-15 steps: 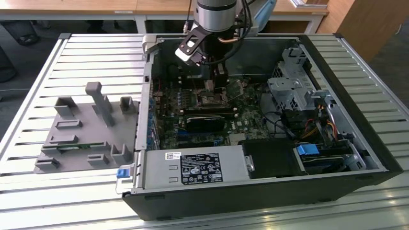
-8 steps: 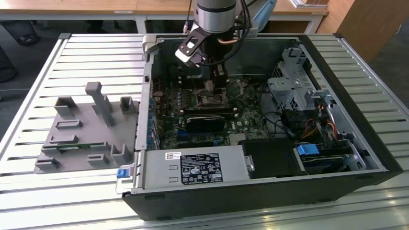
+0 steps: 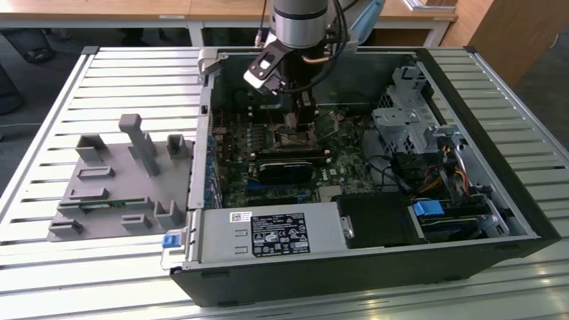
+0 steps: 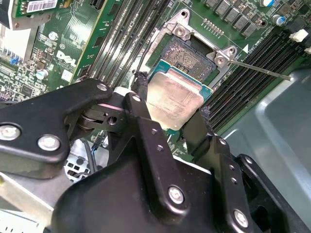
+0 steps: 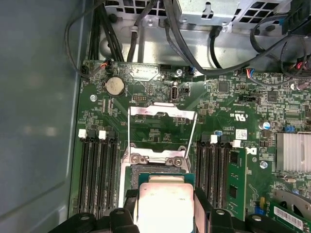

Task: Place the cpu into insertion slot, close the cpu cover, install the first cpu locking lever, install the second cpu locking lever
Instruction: 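Place the cpu into insertion slot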

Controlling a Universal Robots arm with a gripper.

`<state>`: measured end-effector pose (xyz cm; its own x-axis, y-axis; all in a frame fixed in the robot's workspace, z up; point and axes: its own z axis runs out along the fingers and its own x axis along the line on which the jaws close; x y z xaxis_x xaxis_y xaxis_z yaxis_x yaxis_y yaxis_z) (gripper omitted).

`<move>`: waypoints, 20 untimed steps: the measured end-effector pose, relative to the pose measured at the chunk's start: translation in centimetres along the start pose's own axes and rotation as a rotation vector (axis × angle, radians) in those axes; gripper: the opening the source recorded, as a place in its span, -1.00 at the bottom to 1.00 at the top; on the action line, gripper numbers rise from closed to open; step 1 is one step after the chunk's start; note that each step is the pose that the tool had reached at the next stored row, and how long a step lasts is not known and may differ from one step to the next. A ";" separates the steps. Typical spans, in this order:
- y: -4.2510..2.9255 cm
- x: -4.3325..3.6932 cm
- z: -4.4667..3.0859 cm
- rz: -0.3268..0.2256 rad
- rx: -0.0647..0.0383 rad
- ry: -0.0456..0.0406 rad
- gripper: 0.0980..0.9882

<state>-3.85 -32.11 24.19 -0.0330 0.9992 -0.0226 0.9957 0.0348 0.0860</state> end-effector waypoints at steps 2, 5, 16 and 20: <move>-0.01 0.12 0.20 0.000 0.000 -0.0003 -0.01; -0.03 0.33 0.52 0.000 0.000 -0.0002 -0.01; -0.12 0.51 1.64 0.000 0.000 -0.0004 -0.01; -0.20 0.53 2.11 0.000 0.000 -0.0004 -0.01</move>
<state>-3.88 -31.63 22.05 -0.0328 0.9992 -0.0230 0.9957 0.0347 0.0859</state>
